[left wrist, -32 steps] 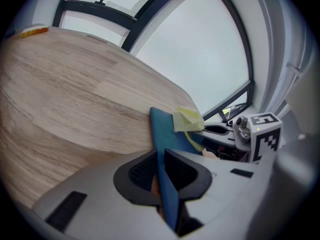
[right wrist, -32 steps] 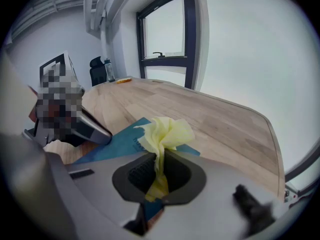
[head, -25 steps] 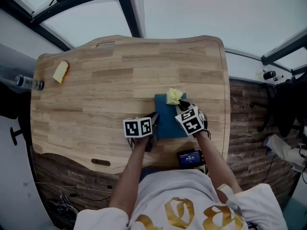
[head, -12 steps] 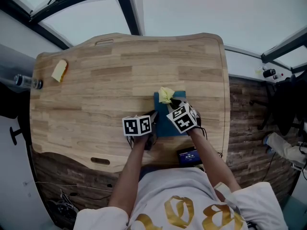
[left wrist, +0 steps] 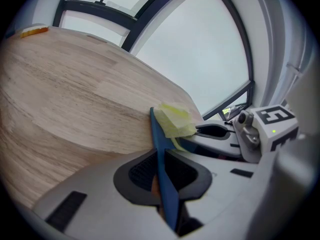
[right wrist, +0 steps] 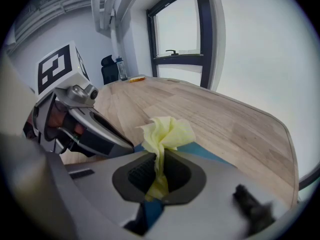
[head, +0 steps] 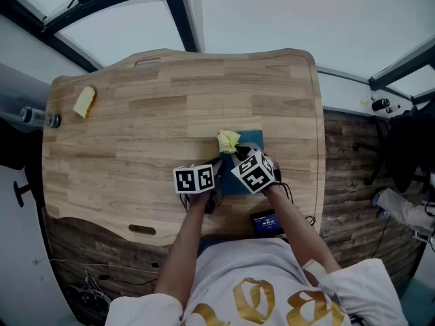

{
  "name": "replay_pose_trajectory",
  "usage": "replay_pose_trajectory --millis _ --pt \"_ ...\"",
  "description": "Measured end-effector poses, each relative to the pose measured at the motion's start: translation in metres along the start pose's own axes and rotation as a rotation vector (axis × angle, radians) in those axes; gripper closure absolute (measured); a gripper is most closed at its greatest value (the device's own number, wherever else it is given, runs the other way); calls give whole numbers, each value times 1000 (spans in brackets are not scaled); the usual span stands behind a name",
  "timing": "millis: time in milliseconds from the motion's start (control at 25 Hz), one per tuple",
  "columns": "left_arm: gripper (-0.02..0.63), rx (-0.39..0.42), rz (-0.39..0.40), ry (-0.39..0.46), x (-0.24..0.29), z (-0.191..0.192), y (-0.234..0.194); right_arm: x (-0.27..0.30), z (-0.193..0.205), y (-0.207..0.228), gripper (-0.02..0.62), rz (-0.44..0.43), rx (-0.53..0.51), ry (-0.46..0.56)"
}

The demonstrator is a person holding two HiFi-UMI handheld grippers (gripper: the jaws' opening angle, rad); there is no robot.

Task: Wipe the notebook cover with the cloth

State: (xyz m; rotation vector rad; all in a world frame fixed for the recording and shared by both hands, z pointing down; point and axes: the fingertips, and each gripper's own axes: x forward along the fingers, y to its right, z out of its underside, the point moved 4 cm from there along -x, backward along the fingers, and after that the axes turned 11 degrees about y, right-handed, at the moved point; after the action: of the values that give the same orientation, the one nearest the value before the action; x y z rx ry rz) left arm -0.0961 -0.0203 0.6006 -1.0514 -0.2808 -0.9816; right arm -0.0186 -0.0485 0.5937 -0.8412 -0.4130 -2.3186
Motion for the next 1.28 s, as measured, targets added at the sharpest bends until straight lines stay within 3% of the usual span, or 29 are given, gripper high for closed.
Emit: replay_pose_trajectory --millis 1280 --pt "549 18 -11 10 -1 1 0 -46 45 -66 558 -195 64 -89"
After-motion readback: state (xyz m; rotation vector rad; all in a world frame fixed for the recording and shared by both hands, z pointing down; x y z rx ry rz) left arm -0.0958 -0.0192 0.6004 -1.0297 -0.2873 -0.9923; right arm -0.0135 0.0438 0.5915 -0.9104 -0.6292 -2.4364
